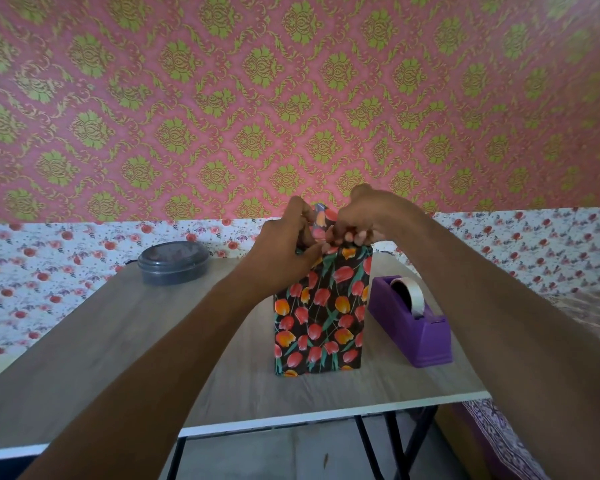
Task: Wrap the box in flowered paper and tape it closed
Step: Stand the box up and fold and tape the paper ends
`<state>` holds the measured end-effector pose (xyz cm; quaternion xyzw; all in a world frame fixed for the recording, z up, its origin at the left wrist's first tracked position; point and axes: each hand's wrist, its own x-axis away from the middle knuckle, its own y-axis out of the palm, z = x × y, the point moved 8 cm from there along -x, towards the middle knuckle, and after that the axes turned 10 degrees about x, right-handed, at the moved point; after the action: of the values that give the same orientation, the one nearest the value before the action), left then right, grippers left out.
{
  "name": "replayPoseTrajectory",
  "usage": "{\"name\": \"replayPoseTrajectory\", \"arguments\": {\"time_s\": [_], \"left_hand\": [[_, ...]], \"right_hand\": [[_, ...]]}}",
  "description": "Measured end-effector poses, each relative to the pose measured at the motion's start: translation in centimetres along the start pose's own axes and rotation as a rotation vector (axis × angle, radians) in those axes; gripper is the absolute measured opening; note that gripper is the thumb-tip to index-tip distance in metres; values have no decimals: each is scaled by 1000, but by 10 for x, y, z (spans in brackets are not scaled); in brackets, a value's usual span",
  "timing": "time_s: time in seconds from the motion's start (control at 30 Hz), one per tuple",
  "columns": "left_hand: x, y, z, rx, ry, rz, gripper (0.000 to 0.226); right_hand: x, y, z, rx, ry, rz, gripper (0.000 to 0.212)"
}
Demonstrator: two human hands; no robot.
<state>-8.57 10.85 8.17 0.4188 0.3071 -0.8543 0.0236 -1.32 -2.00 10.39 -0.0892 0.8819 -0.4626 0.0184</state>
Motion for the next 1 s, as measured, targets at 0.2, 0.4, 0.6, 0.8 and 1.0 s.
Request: {"name": "replayPoseTrajectory", "arguments": {"time_s": [0.2, 0.4, 0.6, 0.8, 1.0], "left_hand": [[1, 1, 2, -1, 13, -14, 38], [1, 1, 1, 0, 17, -4, 38], [-1, 2, 1, -15, 17, 9, 35], [0, 3, -2, -33, 17, -5, 24], [-4, 16, 8, -218, 109, -102, 29]], "right_hand": [[-9, 0, -9, 217, 49, -130, 12], [-19, 8, -1, 269, 108, -221, 27], [-19, -5, 6, 307, 99, -115, 33], [-8, -10, 36, 160, 112, -132, 44], [-3, -20, 53, -81, 86, -45, 48]]}}
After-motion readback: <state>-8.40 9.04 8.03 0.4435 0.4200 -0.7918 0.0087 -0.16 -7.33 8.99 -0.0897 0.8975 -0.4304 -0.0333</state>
